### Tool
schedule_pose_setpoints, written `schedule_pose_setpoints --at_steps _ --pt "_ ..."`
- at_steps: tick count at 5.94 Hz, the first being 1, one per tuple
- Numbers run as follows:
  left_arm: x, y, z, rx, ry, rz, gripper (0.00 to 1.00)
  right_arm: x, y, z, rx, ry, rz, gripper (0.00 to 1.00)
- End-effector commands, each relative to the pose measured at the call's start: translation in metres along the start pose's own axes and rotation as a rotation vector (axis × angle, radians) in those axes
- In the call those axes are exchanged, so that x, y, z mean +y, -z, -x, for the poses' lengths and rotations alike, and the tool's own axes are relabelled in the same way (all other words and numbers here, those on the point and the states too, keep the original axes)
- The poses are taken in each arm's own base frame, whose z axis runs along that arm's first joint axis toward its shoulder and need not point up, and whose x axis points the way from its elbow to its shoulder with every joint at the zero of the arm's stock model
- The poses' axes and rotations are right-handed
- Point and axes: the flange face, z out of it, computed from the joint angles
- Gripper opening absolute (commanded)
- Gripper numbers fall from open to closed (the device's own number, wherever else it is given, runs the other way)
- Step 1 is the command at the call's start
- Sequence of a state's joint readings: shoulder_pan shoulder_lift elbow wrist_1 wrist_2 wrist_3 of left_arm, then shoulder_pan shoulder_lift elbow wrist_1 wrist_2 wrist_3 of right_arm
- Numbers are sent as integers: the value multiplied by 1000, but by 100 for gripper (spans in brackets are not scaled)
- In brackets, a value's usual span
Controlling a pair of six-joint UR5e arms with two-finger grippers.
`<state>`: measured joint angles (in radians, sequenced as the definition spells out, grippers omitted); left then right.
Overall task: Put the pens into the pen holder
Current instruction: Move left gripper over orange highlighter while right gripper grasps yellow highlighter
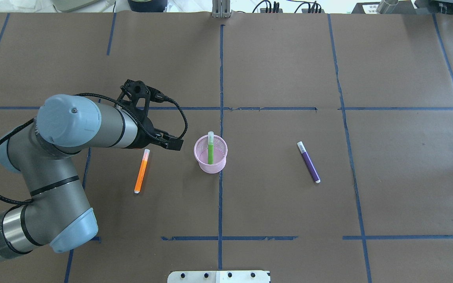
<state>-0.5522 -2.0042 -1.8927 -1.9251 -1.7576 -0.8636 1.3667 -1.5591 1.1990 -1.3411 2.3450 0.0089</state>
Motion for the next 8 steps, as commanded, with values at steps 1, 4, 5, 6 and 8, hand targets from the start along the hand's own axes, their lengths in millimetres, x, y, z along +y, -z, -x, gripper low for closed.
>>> schedule_pose_setpoints --at_steps 1,4,5,6,8 --pt "2 7 2 5 -1 -5 100 -4 -5 -4 -2 -2 -2 66" --pt "7 10 7 1 0 -3 100 1 -7 -5 -5 17 -4 0" --pt "7 11 6 5 -1 -5 100 0 -5 -4 -5 32 -13 0" --pt "7 13 6 6 6 -9 100 18 -13 -12 -8 90 -64 0" --pt "6 21 1 22 44 -17 100 16 2 3 -11 126 -106 0"
